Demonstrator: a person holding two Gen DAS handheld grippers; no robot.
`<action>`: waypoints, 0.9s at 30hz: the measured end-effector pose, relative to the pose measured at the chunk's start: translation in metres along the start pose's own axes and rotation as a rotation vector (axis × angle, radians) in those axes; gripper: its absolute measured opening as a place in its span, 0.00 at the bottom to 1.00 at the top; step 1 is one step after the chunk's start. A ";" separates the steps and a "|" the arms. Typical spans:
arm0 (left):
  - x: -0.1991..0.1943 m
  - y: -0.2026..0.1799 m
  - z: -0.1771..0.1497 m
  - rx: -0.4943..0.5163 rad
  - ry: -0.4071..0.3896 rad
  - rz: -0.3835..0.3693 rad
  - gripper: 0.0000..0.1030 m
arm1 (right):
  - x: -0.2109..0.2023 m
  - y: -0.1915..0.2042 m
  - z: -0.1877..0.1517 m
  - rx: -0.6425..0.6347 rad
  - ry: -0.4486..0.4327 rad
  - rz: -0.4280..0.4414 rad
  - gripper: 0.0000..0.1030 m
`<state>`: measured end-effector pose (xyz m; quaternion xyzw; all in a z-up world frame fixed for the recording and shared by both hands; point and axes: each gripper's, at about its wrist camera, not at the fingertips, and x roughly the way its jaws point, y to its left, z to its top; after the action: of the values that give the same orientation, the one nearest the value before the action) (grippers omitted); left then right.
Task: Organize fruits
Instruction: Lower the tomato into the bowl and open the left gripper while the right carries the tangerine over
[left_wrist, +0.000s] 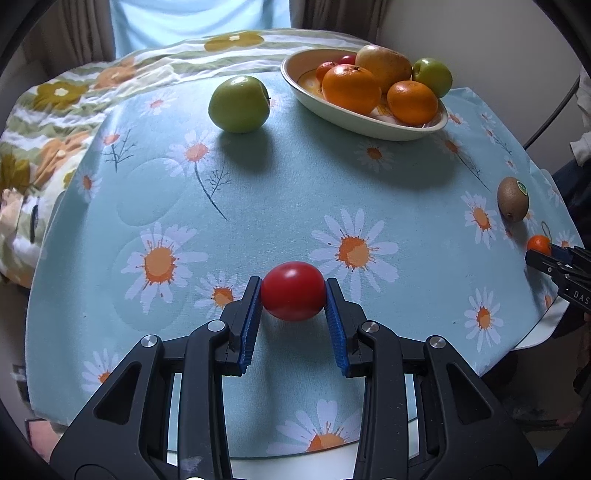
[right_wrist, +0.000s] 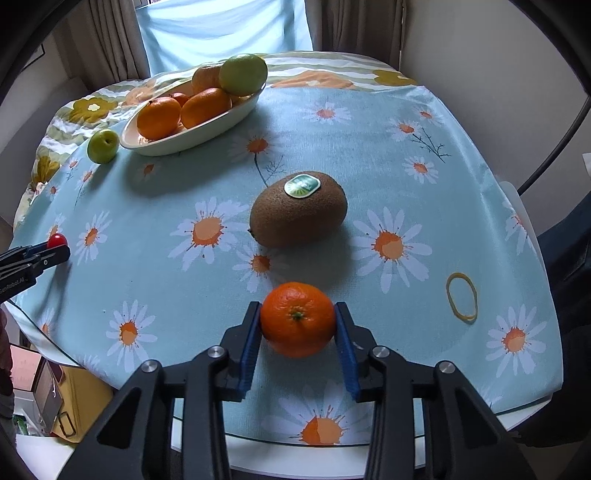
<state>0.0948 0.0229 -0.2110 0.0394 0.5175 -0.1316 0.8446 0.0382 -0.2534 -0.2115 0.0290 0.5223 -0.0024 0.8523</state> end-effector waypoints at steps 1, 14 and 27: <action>-0.002 -0.001 0.001 0.000 -0.003 0.000 0.37 | -0.001 0.001 0.001 -0.003 -0.003 0.002 0.34; -0.040 -0.006 0.021 -0.019 -0.081 0.006 0.37 | -0.034 0.011 0.028 -0.048 -0.062 0.039 0.34; -0.071 -0.003 0.070 0.009 -0.175 0.000 0.37 | -0.069 0.033 0.076 -0.096 -0.138 0.087 0.34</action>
<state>0.1234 0.0184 -0.1155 0.0313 0.4413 -0.1368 0.8863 0.0752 -0.2261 -0.1143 0.0104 0.4601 0.0578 0.8859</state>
